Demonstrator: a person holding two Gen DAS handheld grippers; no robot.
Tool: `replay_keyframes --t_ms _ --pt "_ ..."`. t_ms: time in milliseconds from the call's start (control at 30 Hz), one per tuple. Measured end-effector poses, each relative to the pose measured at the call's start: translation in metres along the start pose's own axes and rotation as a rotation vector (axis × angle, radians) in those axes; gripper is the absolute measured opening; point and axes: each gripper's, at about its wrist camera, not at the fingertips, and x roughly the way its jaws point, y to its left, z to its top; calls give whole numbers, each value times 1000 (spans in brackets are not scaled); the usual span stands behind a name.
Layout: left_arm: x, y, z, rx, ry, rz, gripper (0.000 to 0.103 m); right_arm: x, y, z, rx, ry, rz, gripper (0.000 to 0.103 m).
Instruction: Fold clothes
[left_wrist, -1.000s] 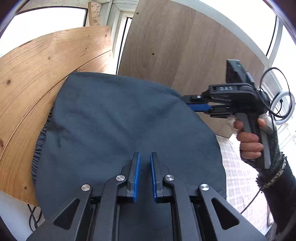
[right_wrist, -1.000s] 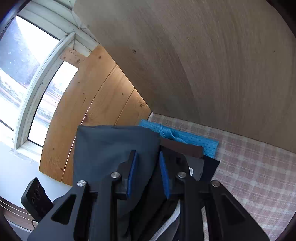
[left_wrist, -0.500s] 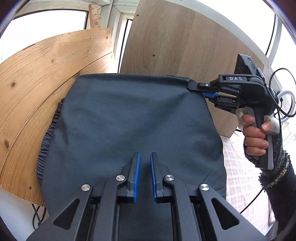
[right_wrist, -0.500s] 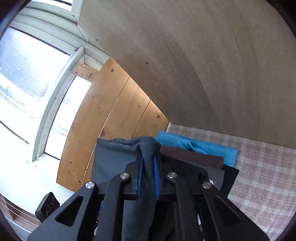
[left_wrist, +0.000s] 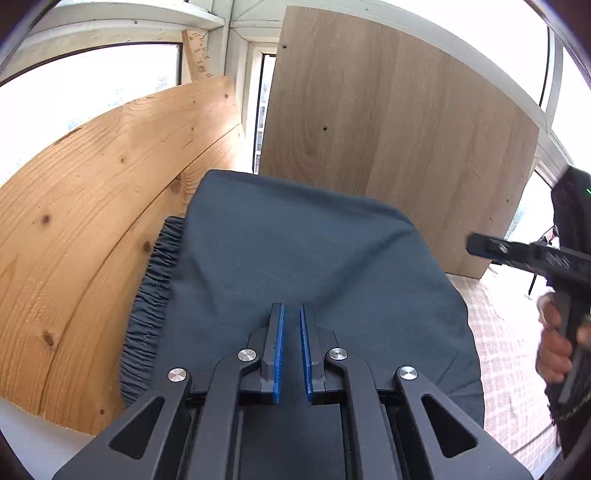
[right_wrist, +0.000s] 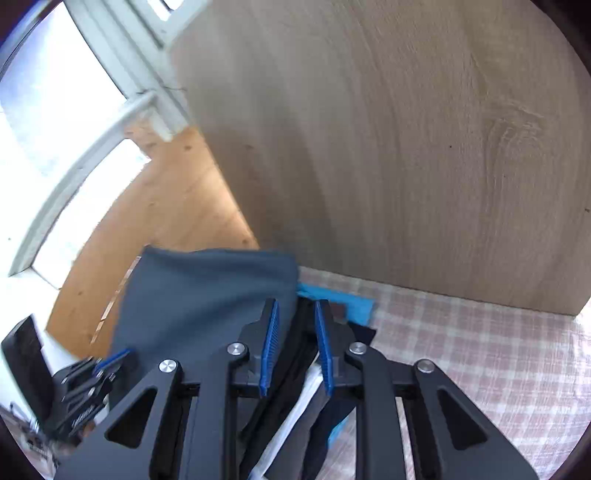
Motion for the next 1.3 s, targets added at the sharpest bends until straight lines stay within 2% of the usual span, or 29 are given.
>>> replay_keyframes --t_ms 67,100,167,233,267,333,400,500,533,600,667,733,867,1000,1167,1300 --pt "2 7 0 -17 7 16 8 -13 24 -28 -71 -2 70 22" --pt "7 8 1 -13 16 25 8 -12 39 -44 -112 13 72 22" --pt "12 10 4 -18 24 44 8 -2 67 -80 -201 81 81 22" --pt "10 11 7 -33 26 63 8 7 90 -122 -291 189 92 22" --pt "1 12 6 -50 19 61 8 2 96 -138 -324 222 89 22" --pt "-23 12 0 -73 -4 55 17 -19 100 -158 -360 249 85 22" --pt "-51 9 -11 -79 -30 50 36 -50 95 -167 -358 235 75 22" --pt "-85 -2 -32 -80 -55 67 47 -98 79 -163 -311 136 10 28" --pt "-89 -8 -37 -85 -57 76 48 -111 74 -161 -296 101 -24 36" --pt "-105 -19 -58 -115 -51 101 57 -132 64 -157 -265 43 -59 43" --pt "-118 -31 -80 -151 -38 140 58 -148 52 -155 -237 14 -65 45" --pt "-132 -47 -103 -180 -28 146 59 -158 41 -157 -220 8 -92 46" --pt "-156 -82 -138 -235 -37 174 70 -175 20 -165 -221 26 -116 46" --pt "-183 -122 -166 -252 -80 263 76 -195 -2 -182 -237 31 -146 47" --pt "-205 -166 -190 -283 -93 355 82 -219 -28 -204 -253 37 -191 48" --pt "-218 -187 -210 -313 -84 387 84 -243 -47 -218 -256 18 -203 49"
